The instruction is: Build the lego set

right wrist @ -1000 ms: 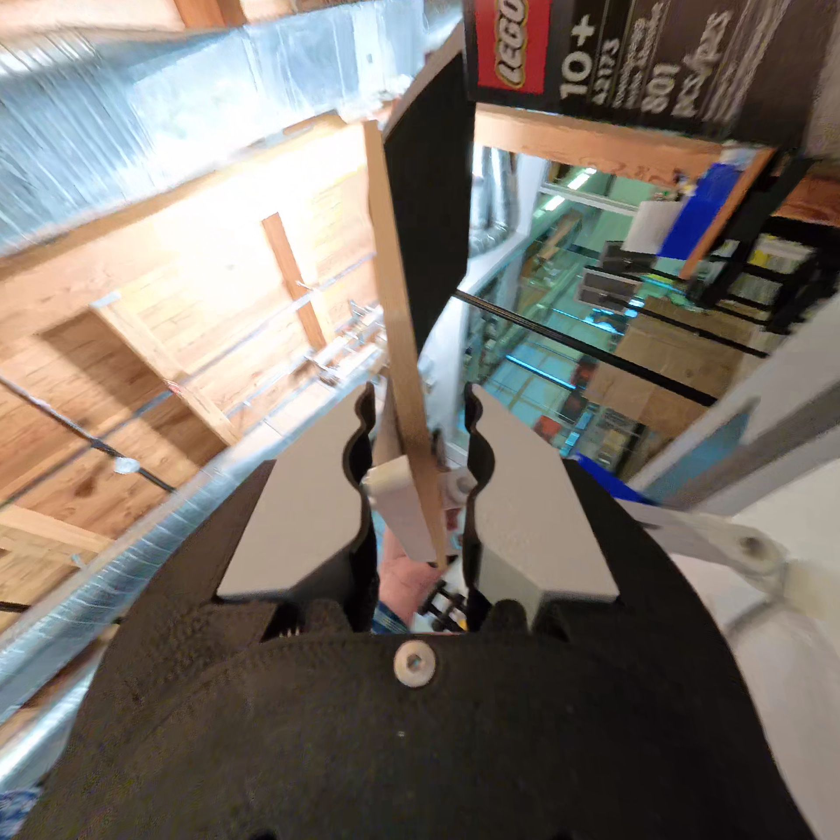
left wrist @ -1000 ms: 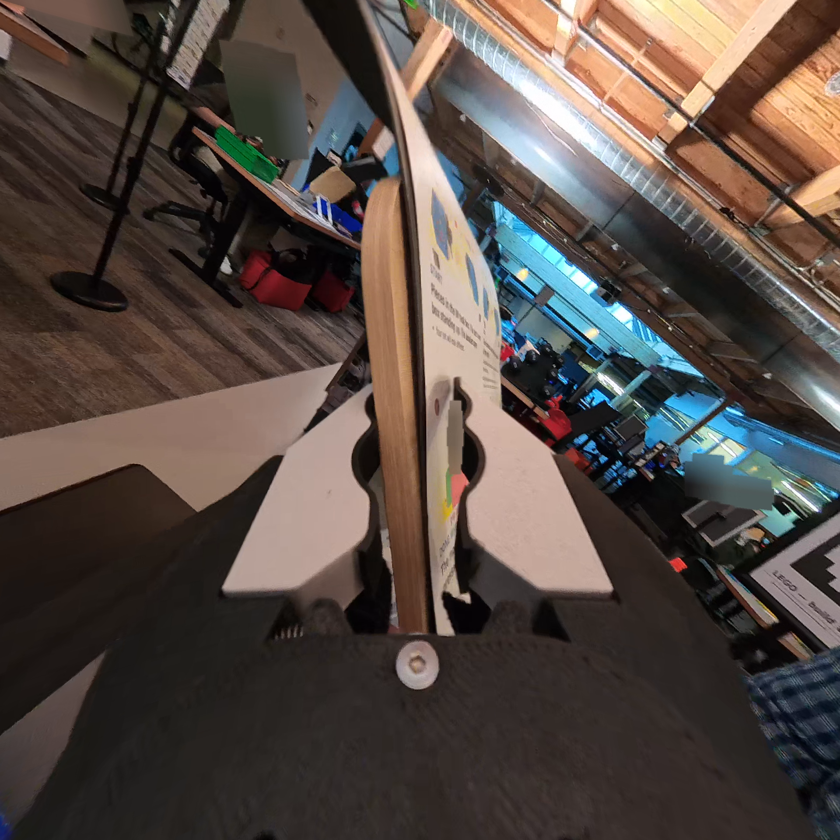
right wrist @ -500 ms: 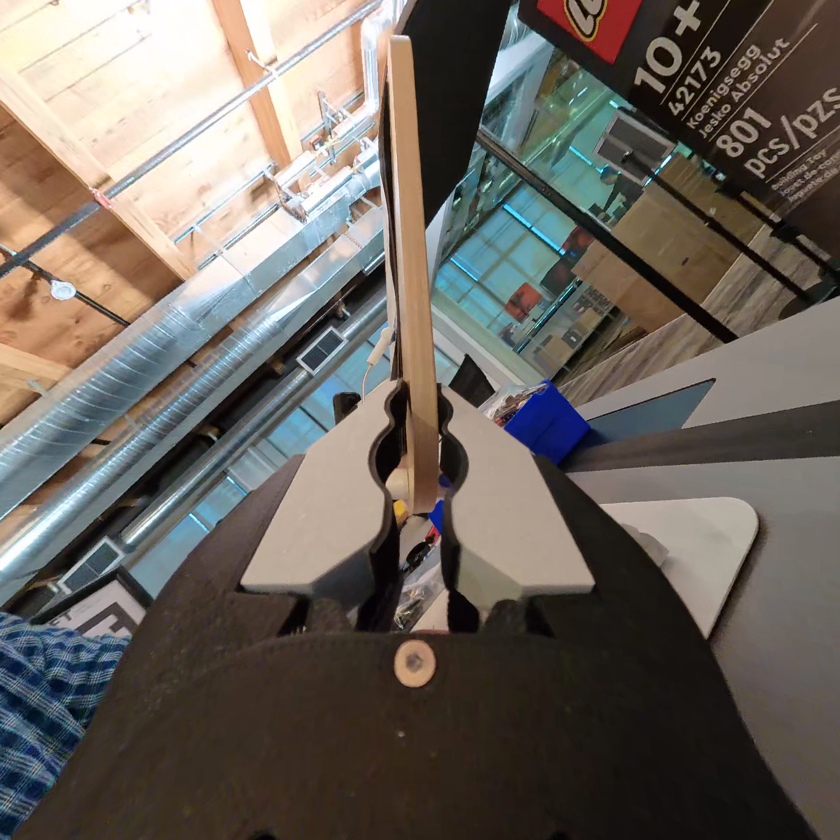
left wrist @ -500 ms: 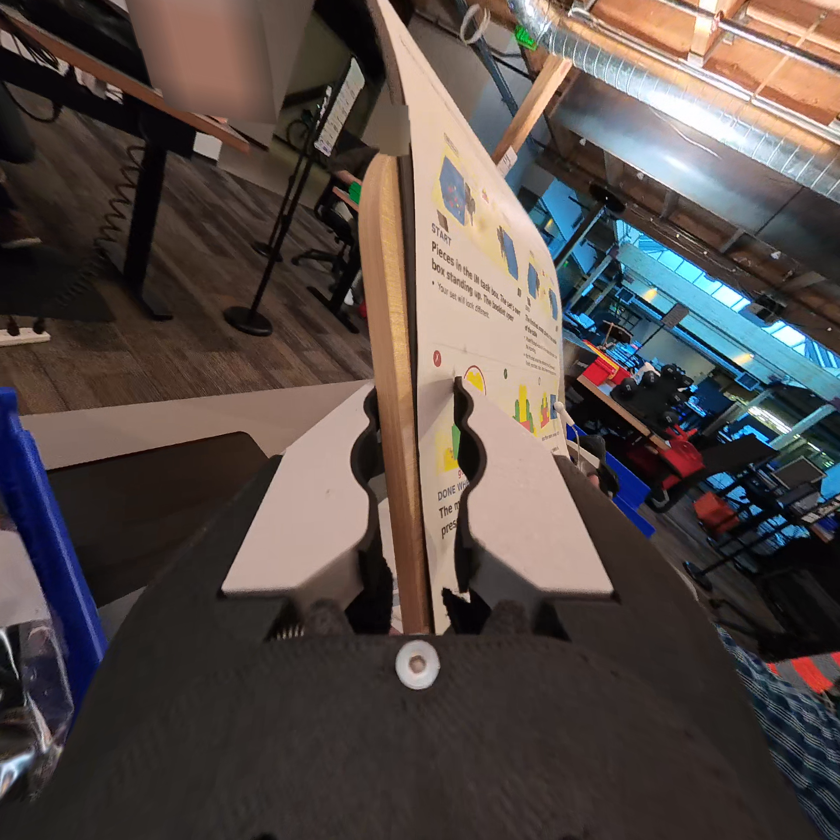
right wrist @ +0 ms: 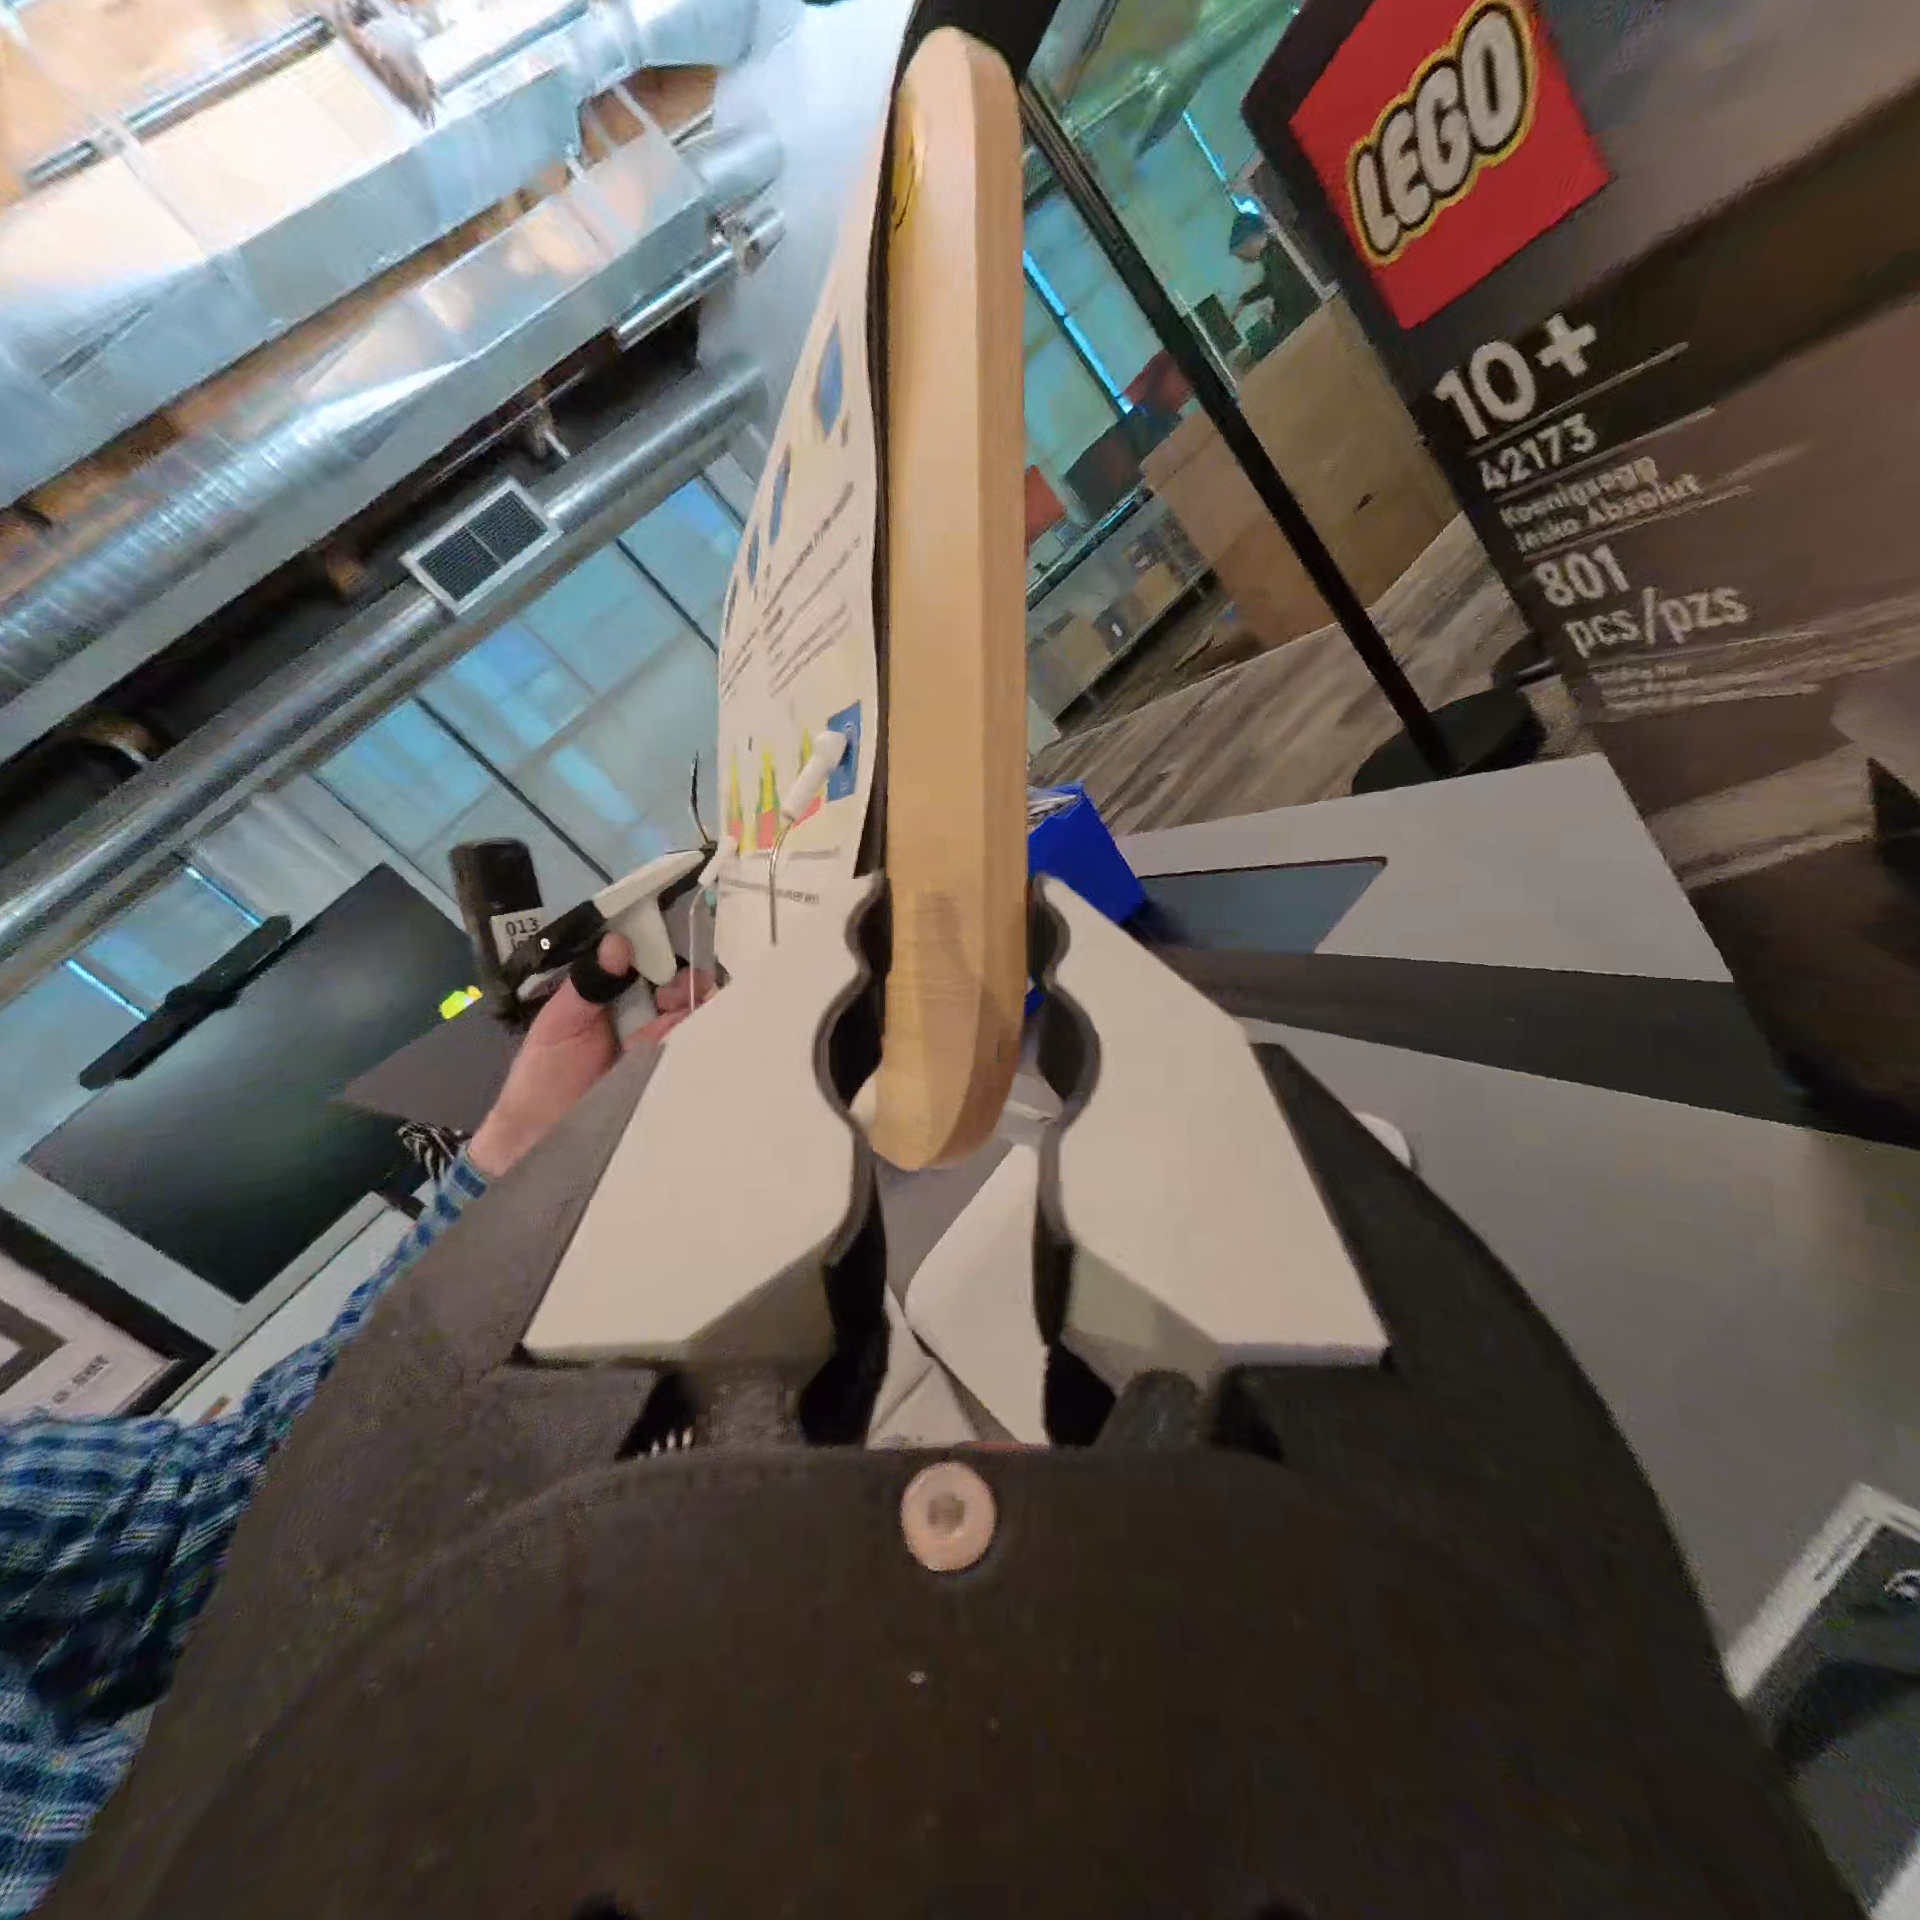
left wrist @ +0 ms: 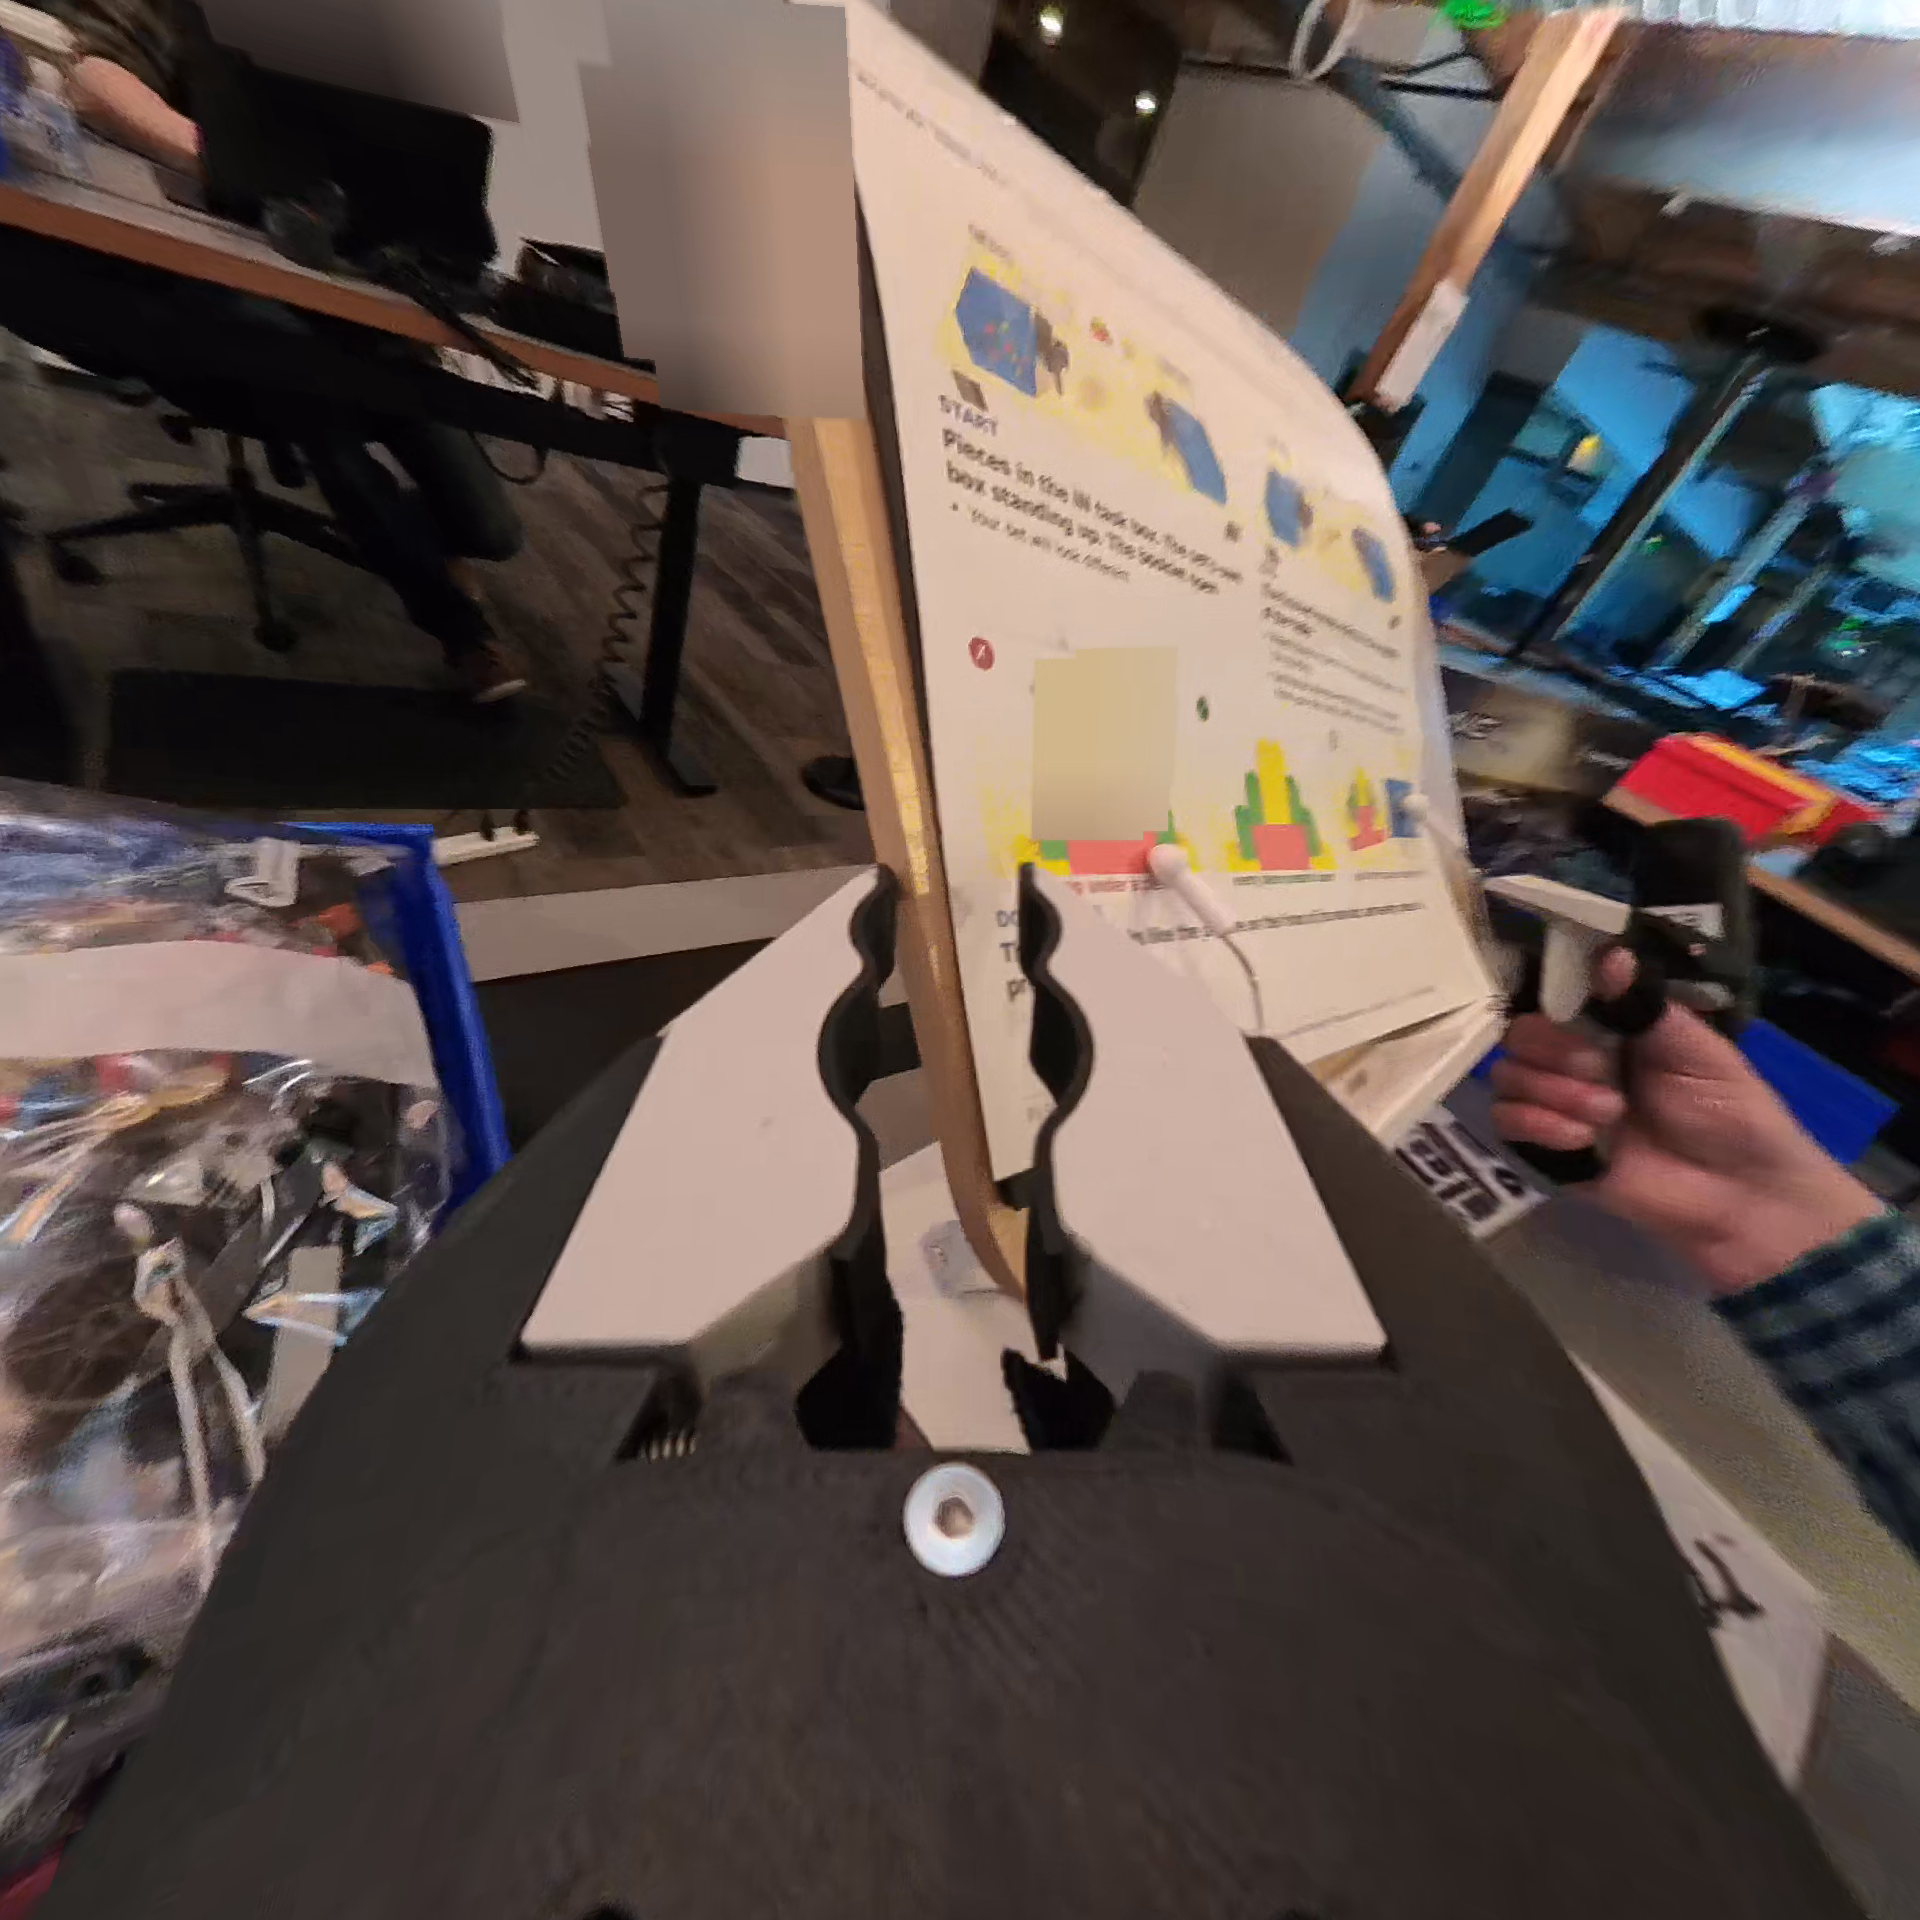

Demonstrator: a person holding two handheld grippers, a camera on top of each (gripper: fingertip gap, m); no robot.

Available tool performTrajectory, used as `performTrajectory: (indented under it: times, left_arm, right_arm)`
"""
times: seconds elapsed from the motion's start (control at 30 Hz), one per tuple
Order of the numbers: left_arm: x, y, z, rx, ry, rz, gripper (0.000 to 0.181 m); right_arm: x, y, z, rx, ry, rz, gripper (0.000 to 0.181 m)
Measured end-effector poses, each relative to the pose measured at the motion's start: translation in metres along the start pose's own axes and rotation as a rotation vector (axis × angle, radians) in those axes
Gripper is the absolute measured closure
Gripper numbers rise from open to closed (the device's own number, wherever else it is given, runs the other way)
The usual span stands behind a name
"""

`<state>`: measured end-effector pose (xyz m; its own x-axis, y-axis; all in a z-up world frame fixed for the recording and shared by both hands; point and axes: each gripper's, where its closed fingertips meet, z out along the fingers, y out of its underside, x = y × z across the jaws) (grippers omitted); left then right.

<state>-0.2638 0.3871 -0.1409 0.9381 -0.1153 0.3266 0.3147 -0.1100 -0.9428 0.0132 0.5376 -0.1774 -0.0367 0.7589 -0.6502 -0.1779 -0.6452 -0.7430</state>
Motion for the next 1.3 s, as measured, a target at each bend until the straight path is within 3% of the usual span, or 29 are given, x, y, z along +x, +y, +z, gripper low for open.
performTrajectory:
  times: [0.07,0.23,0.57,0.83,1.17,1.3]
  left_arm:
    - [-0.004,0.004,-0.001,-0.006,-0.044,0.010,0.171]
    - [-0.008,0.003,0.005,-0.011,-0.107,0.040,0.172]
    - [-0.028,-0.008,0.044,-0.037,-0.044,-0.022,0.172]
    - [-0.012,0.000,0.016,0.062,-0.133,-0.004,0.173]
    - [0.011,0.014,-0.024,0.149,-0.307,0.084,0.180]
    - [0.032,0.031,-0.015,0.112,-0.210,0.075,0.181]
  right_arm:
    - [0.005,0.001,0.002,-0.022,0.035,-0.032,0.168]
    - [0.002,0.003,0.000,-0.032,0.019,-0.013,0.168]
    - [-0.022,0.019,-0.013,0.001,0.061,-0.012,0.171]
    - [-0.003,0.007,-0.005,-0.067,-0.026,0.037,0.170]
    - [0.022,-0.009,0.021,-0.128,0.008,0.041,0.164]
    - [0.024,-0.011,0.022,-0.148,0.015,0.033,0.165]
